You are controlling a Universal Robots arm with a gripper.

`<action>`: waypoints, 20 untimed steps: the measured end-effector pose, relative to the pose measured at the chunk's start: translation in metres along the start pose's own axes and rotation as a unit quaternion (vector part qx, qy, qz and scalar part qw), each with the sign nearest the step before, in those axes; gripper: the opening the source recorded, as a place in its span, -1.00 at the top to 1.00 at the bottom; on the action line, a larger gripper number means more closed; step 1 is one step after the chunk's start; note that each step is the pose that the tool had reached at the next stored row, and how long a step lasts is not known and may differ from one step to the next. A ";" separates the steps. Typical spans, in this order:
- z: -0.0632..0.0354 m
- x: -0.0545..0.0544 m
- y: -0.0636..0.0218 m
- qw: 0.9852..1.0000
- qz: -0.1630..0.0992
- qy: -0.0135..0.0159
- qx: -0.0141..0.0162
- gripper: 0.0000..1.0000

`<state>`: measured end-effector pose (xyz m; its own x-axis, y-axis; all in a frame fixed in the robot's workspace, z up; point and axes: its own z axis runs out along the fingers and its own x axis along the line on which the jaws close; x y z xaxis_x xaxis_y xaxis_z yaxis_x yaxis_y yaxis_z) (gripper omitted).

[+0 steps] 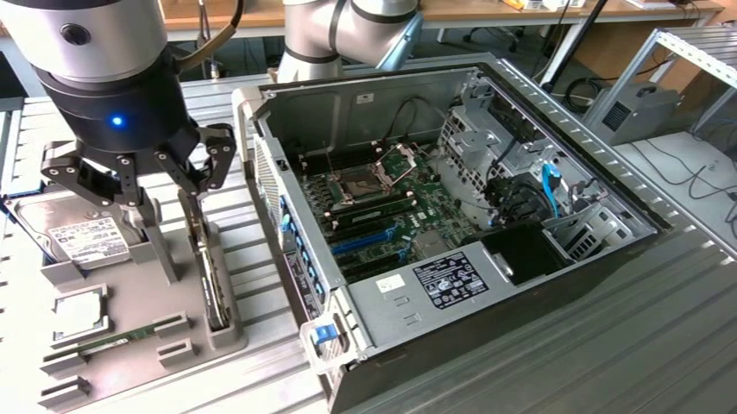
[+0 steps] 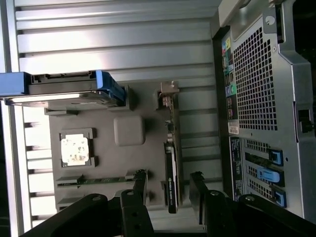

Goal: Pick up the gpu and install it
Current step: 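Pick up the gpu and move the gpu toward the slot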

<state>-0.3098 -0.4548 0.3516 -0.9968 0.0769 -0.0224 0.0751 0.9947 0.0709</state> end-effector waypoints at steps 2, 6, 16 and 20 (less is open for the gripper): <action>0.0010 0.000 -0.0001 1.000 0.000 0.000 0.000 0.04; 0.0037 0.000 -0.0003 1.000 0.000 0.000 0.000 0.04; 0.0177 0.001 -0.0013 1.000 0.000 0.000 0.000 0.04; 0.0225 0.001 -0.0017 1.000 0.000 0.000 0.000 0.04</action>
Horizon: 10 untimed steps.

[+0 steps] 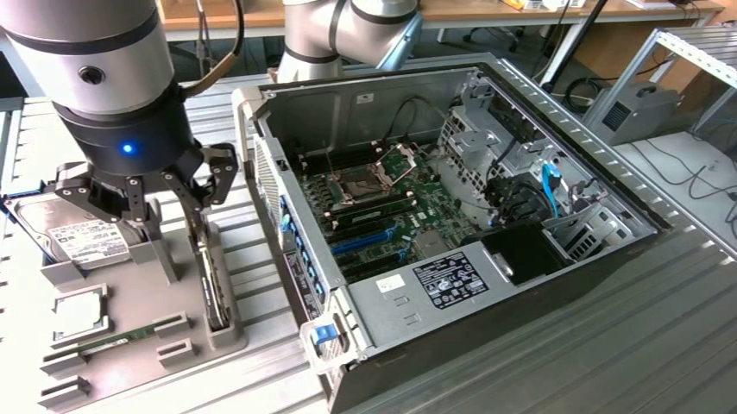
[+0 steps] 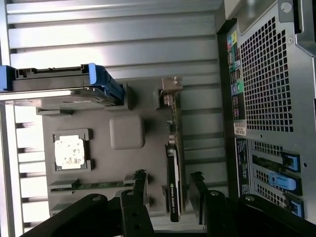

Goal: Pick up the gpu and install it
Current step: 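Pick up the gpu and move the gpu toward the slot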

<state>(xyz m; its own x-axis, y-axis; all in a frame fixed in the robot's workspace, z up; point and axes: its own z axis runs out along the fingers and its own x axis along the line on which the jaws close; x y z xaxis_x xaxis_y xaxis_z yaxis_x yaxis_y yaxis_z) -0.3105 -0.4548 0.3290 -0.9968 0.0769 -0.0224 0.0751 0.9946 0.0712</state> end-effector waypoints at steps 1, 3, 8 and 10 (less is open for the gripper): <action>0.0009 0.000 -0.0001 1.000 0.000 0.000 0.000 0.04; 0.0025 0.000 -0.0002 1.000 0.000 0.000 0.000 0.04; 0.0064 0.000 -0.0005 1.000 0.000 0.000 0.000 0.04; 0.0080 0.000 -0.0006 1.000 0.000 0.000 0.000 0.04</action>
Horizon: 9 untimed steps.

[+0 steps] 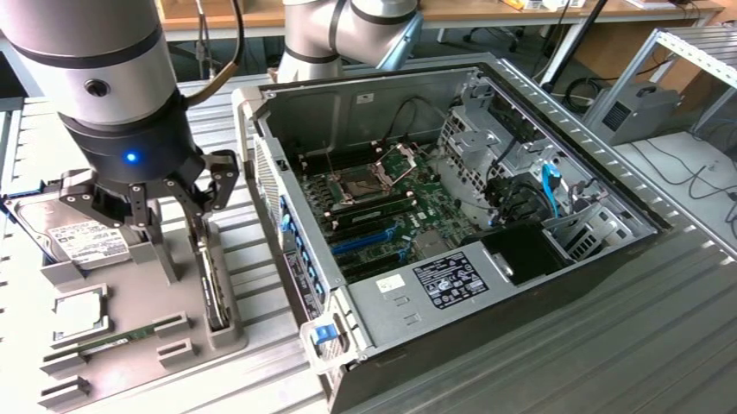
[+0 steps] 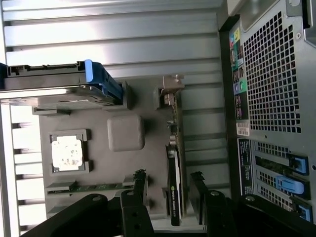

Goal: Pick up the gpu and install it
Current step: 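Pick up the gpu and move the gpu toward the slot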

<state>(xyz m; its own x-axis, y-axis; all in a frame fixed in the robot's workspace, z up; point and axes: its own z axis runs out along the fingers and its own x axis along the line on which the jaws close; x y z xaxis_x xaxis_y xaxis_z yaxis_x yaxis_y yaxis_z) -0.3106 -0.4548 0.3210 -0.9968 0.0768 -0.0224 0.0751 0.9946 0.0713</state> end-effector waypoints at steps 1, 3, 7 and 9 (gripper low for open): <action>0.0008 0.000 0.0000 1.000 0.000 0.000 0.000 0.04; 0.0022 0.000 -0.0001 1.000 0.000 0.000 0.000 0.04; 0.0046 0.000 -0.0003 1.000 0.000 0.000 0.000 0.04; 0.0050 0.000 -0.0004 1.000 0.000 0.000 0.000 0.04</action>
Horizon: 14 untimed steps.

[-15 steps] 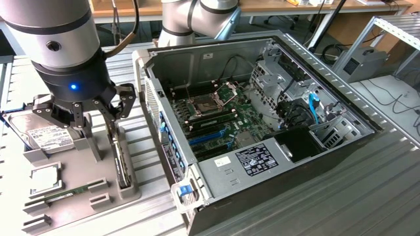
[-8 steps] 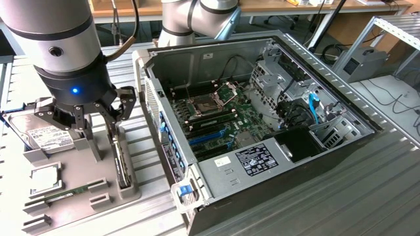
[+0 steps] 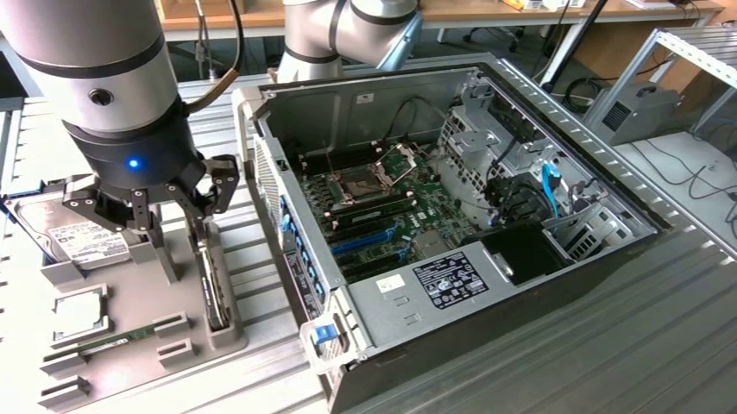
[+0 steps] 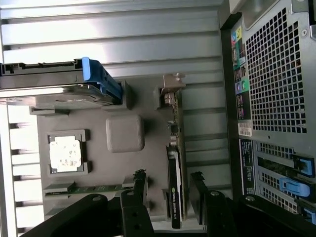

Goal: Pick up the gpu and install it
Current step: 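Pick up the gpu and move the gpu toward the slot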

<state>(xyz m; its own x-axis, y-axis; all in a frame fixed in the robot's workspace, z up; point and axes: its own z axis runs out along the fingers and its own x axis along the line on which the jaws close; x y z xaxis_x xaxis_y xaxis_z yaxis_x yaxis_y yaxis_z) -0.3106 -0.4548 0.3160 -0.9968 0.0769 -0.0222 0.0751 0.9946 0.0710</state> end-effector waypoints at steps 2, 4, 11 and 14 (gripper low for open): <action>0.0010 0.000 -0.0001 1.000 0.000 0.000 0.000 0.04; 0.0011 0.000 -0.0001 1.000 0.000 0.000 0.000 0.04; 0.0018 0.000 -0.0001 1.000 0.000 0.000 0.000 0.04; 0.0032 0.000 -0.0002 1.000 0.000 0.000 0.000 0.04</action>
<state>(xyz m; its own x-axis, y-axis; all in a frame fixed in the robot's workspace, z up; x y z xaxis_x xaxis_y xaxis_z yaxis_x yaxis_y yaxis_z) -0.3101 -0.4548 0.3127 -0.9968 0.0768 -0.0225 0.0751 0.9946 0.0713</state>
